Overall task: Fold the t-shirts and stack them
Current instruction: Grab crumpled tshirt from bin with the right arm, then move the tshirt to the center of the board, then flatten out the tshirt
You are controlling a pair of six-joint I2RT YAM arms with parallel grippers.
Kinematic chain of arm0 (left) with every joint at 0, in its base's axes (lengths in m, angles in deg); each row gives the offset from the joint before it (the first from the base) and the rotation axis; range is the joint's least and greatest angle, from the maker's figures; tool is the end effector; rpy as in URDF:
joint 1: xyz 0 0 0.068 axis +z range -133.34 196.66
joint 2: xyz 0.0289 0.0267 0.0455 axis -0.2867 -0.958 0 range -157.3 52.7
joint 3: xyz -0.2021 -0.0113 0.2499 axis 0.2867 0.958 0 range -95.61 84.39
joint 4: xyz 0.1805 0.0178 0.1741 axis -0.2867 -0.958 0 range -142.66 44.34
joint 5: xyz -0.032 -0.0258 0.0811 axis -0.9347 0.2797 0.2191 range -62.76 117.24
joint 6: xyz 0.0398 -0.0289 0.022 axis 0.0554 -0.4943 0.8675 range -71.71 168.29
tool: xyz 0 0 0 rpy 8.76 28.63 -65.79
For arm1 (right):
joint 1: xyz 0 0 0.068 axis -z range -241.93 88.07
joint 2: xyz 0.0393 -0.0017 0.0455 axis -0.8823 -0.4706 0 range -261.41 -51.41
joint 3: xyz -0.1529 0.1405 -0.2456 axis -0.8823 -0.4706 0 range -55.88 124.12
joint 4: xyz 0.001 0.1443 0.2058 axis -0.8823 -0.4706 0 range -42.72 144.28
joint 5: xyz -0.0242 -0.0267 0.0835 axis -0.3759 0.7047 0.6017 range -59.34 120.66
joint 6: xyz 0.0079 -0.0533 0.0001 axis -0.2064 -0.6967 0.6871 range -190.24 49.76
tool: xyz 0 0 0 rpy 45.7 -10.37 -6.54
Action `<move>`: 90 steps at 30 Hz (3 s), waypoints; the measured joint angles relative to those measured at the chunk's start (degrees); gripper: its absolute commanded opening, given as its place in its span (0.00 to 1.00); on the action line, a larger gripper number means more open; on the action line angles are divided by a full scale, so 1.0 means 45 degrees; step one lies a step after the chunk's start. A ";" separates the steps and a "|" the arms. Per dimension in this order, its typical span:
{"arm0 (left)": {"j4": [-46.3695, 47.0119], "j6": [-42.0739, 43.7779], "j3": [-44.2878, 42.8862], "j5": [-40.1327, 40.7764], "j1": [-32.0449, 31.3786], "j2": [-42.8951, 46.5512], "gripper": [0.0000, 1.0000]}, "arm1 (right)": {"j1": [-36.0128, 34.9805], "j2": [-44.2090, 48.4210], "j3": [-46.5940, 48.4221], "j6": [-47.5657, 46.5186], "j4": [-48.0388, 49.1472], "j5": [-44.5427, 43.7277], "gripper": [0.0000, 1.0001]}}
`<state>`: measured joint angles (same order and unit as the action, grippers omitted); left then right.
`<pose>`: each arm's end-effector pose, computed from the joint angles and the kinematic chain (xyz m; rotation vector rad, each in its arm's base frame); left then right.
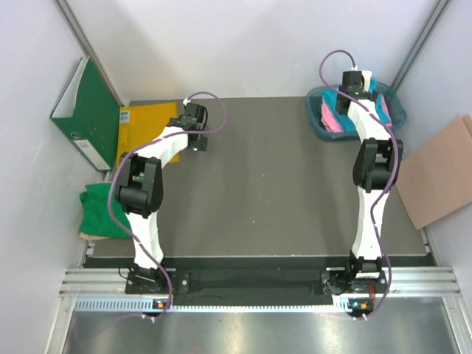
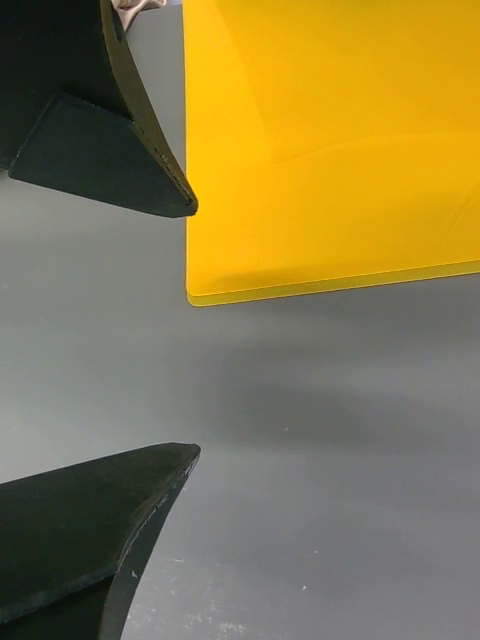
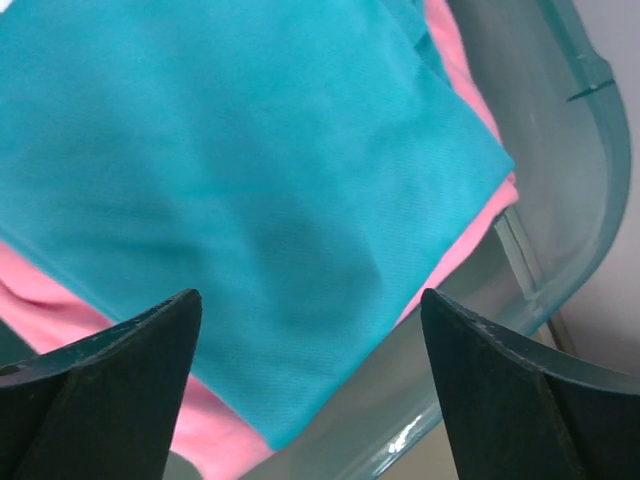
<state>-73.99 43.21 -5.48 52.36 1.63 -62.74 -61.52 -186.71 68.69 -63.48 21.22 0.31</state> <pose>0.4431 -0.1033 0.2643 0.0350 2.4289 0.3936 0.5600 -0.0219 0.2774 0.4014 2.2338 -0.5573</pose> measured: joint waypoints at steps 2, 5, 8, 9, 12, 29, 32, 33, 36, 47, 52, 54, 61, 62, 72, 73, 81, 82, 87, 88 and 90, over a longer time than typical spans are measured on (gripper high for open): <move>-0.0005 0.0000 -0.0029 -0.0010 0.0000 0.0000 0.99 | -0.0034 -0.0019 0.0000 0.0034 -0.0019 0.0199 0.78; -0.0034 0.0005 -0.0078 -0.0019 0.0000 0.0000 0.99 | -0.0058 -0.0136 0.0000 0.0170 -0.0180 0.0568 0.67; -0.0049 0.0005 -0.0097 -0.0029 0.0000 0.0000 0.99 | 0.0034 -0.0398 0.0000 0.0364 -0.0345 0.1122 0.59; -0.0049 0.0005 -0.0102 -0.0053 0.0000 0.0000 0.99 | 0.0063 -0.0500 0.0000 0.0437 -0.0398 0.1253 0.56; -0.0053 0.0010 -0.0102 -0.0058 0.0000 0.0000 0.99 | 0.0233 -0.0889 -0.0010 0.0695 -0.0578 0.1773 0.12; -0.0083 -0.0049 -0.0102 -0.0194 0.0000 0.0000 0.99 | 0.0364 0.0748 -0.1545 0.1307 0.0112 0.2040 0.00; -0.0083 -0.0131 -0.0102 -0.0272 0.0000 0.0000 0.99 | 0.0364 0.1433 -0.1462 0.1180 0.0209 0.1831 0.00; -0.0083 -0.0160 -0.0102 -0.0296 0.0000 0.0000 0.99 | 0.0364 0.1622 -0.1331 0.1117 0.0199 0.1768 0.00; -0.0083 -0.0219 -0.0107 -0.0296 0.0000 0.0000 0.99 | 0.0287 0.2069 -0.0665 0.0821 0.0272 0.1715 0.00; -0.0189 -0.0831 -0.1098 -0.0379 0.0306 0.0087 0.99 | -0.1957 0.5411 -0.1195 -0.0034 0.0379 0.2871 0.00; -0.0257 -0.1229 -0.1112 -0.0578 0.0845 0.0199 0.99 | -0.4537 0.6130 -0.1253 -0.0029 -0.0563 0.4687 0.00; -0.0374 -0.1379 -0.1112 -0.0777 0.1020 0.0204 0.99 | -0.5391 0.6135 -0.1253 -0.0015 -0.1064 0.5542 0.00; -0.0495 -0.1802 -0.1107 -0.1059 0.1224 0.0272 0.99 | -0.7684 0.6387 -0.2137 0.0209 -0.2754 0.7854 0.00; -0.0534 -0.1860 -0.1103 -0.1059 0.1219 0.0325 0.99 | -0.7728 0.6557 -0.2458 0.0243 -0.2764 0.7917 0.00; -0.0840 -0.2186 -0.0583 -0.2739 0.1025 0.2030 0.99 | -0.5455 1.0166 -1.0346 0.1880 -0.2482 0.4420 0.78; -0.0855 -0.2220 -0.0355 -0.2992 0.0889 0.2283 0.99 | -0.5183 1.0137 -1.1016 0.1996 -0.2526 0.3920 0.79; -0.1117 -0.2885 0.1899 -0.4503 -0.2487 0.3186 0.99 | -0.5440 1.2667 -1.3906 0.1860 -0.1787 0.5474 0.98; -0.1103 -0.3128 0.2234 -0.4867 -0.2773 0.3186 0.99 | -0.5625 1.2983 -1.3911 0.1797 -0.1540 0.5731 0.98; -0.1030 -0.4444 0.3580 -0.6572 -0.3113 0.3181 0.99 | -0.7096 1.3007 -1.3969 0.1345 -0.0277 0.6863 0.95; -0.1030 -0.4619 0.3716 -0.6761 -0.3128 0.3181 0.99 | -0.7344 1.2764 -1.4022 0.1273 -0.0092 0.7023 0.94; -0.0967 -0.5027 0.3968 -0.7164 -0.3147 0.3181 0.98 | -0.7698 1.2065 -1.4018 0.1151 0.0141 0.7310 0.92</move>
<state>-78.34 20.59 12.38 20.12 -12.53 -48.43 -96.16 -132.42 5.61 -58.30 21.86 33.21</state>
